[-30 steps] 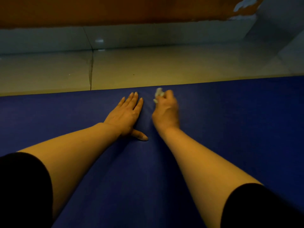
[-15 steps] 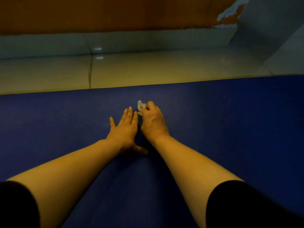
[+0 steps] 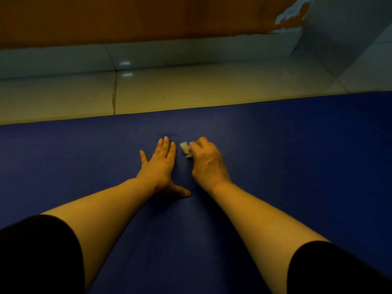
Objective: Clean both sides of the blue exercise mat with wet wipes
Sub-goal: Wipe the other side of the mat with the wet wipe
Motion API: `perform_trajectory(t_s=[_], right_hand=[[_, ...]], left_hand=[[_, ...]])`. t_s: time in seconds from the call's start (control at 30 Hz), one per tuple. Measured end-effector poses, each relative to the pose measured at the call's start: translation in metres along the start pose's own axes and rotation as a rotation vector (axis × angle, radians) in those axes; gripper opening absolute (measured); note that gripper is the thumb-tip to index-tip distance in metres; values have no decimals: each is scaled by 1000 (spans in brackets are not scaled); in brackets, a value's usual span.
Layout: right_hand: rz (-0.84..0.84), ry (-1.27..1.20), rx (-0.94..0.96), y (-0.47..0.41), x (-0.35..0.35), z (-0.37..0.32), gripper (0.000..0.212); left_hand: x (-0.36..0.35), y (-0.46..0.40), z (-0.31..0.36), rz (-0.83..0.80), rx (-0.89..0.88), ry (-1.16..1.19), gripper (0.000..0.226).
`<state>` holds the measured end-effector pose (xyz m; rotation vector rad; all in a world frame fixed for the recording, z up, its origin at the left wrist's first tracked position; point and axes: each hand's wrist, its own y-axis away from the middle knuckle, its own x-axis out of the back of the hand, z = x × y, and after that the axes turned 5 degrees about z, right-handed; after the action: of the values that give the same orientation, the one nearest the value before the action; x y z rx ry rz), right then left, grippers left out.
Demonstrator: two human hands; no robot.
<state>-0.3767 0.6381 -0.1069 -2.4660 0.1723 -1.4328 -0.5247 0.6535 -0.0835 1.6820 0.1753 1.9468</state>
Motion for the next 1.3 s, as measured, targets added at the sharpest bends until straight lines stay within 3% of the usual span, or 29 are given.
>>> perform_trajectory(t_s=[0.13, 0.23, 0.37, 0.43, 0.53, 0.57, 0.63, 0.7, 0.8, 0.9, 1.0, 1.03, 1.1, 1.2, 1.3], right_hand=[[188, 104, -309, -3, 19, 26, 13], [191, -2, -166, 15, 4, -11, 24], [-12, -104, 17, 29, -9, -28, 27], [15, -82, -45, 21, 4, -10, 23], [221, 7, -304, 15, 18, 22, 6], [276, 9, -351, 18, 18, 22, 7], [314, -50, -271, 28, 8, 4, 20], [226, -136, -99, 45, -6, -24, 23], [42, -210, 34, 55, -9, -28, 12], [124, -136, -50, 48, 10, 6, 12], [271, -44, -280, 53, 21, 20, 6], [274, -43, -263, 59, 17, 12, 2], [201, -81, -121, 69, 6, -16, 14], [-107, -154, 7, 76, 0, -39, 16], [-21, -221, -142, 68, 25, -13, 14]], left_hand=[[0, -1, 0, -13, 10, 1, 143], [0, -1, 0, -1, 4, 6, 140], [1, -2, 0, 6, 10, 10, 133], [0, -2, 0, 12, 5, 9, 138], [-1, 0, 0, -1, 14, -2, 141], [0, 0, 0, -6, 18, -4, 141], [0, -2, 1, -6, 23, -6, 139], [1, -1, 2, 1, 23, -18, 134], [0, 3, 2, 33, 16, -28, 128], [-10, 20, 6, 131, 20, -54, 118], [-34, 51, 21, 235, 88, -61, 88], [-43, 62, 26, 251, 114, -58, 80], [-57, 85, 34, 231, 169, -31, 74], [-68, 116, 38, 143, 221, 26, 84], [-68, 138, 39, 30, 221, 81, 110]])
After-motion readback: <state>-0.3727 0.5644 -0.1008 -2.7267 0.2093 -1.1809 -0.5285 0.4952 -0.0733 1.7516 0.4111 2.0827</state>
